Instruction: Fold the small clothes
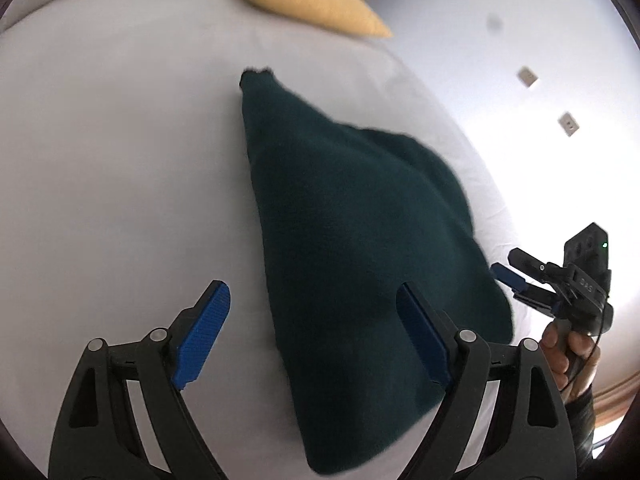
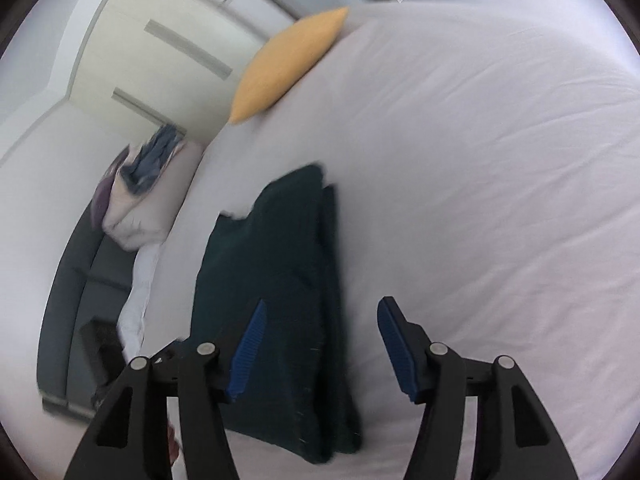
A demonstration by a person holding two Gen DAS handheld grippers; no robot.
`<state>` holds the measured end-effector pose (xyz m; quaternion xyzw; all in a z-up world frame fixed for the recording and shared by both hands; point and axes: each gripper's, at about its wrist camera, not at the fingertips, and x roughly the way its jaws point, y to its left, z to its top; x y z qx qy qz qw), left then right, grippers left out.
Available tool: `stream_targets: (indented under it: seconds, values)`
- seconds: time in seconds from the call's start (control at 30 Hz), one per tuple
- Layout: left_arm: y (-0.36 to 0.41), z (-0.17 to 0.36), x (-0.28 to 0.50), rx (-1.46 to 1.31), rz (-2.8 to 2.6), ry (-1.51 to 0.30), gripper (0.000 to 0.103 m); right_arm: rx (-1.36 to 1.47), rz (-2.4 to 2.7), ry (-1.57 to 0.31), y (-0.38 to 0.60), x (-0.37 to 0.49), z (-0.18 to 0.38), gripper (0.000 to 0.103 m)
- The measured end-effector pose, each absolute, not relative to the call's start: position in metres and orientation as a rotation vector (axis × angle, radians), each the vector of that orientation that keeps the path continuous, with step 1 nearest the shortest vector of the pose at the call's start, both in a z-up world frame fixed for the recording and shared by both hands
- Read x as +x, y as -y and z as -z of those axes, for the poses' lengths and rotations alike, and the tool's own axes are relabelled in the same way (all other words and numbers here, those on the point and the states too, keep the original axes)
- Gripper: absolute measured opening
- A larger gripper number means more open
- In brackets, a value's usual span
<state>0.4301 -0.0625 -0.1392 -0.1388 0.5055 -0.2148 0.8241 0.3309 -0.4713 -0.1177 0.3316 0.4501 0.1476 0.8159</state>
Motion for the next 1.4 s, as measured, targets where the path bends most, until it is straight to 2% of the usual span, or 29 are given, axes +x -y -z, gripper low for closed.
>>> stream_targets:
  seconds: [0.17,0.27,0.33,0.37,0.4,0.47,0.53,0.6,0.73,1.0,1.23,1.4]
  values:
    - [0.069,0.166,0.453,-0.388,0.49,-1.171,0.086,0.732,-0.346,-1.064,0.452,0.355,0.143,0.062]
    - [0.077,0.167,0.456,-0.372,0.52,-1.159,0.087,0.772,-0.342,-1.088,0.449,0.365,0.157,0.06]
    - [0.081,0.167,0.456,-0.372,0.531,-1.163,0.076,0.783,-0.345,-1.089,0.451,0.367,0.156,0.054]
    - [0.082,0.168,0.456,-0.369,0.526,-1.167,0.074,0.774,-0.355,-1.099,0.449,0.369,0.157,0.042]
    - [0.083,0.168,0.456,-0.363,0.523,-1.168,0.068,0.771,-0.363,-1.108,0.447,0.37,0.16,0.036]
    - [0.084,0.166,0.456,-0.342,0.523,-1.171,0.06,0.748,-0.362,-1.111,0.44,0.37,0.161,0.033]
    - [0.085,0.162,0.456,-0.335,0.531,-1.172,0.045,0.696,-0.337,-1.102,0.431,0.37,0.155,0.031]
    - [0.084,0.151,0.451,-0.322,0.539,-1.157,0.041,0.637,-0.301,-1.081,0.423,0.367,0.144,0.025]
    - [0.079,0.124,0.428,-0.307,0.544,-1.119,0.04,0.468,-0.271,-1.01,0.394,0.348,0.103,0.021]
    - [0.025,0.061,0.328,-0.209,0.506,-1.017,0.04,0.321,-0.349,-0.925,0.328,0.262,0.042,0.02]
    - [-0.045,0.046,0.23,-0.2,0.422,-0.976,0.039,0.342,-0.445,-0.913,0.27,0.196,0.041,0.02]
    - [-0.072,0.081,0.184,-0.2,0.396,-1.004,0.039,0.355,-0.458,-0.95,0.242,0.158,0.069,0.02]
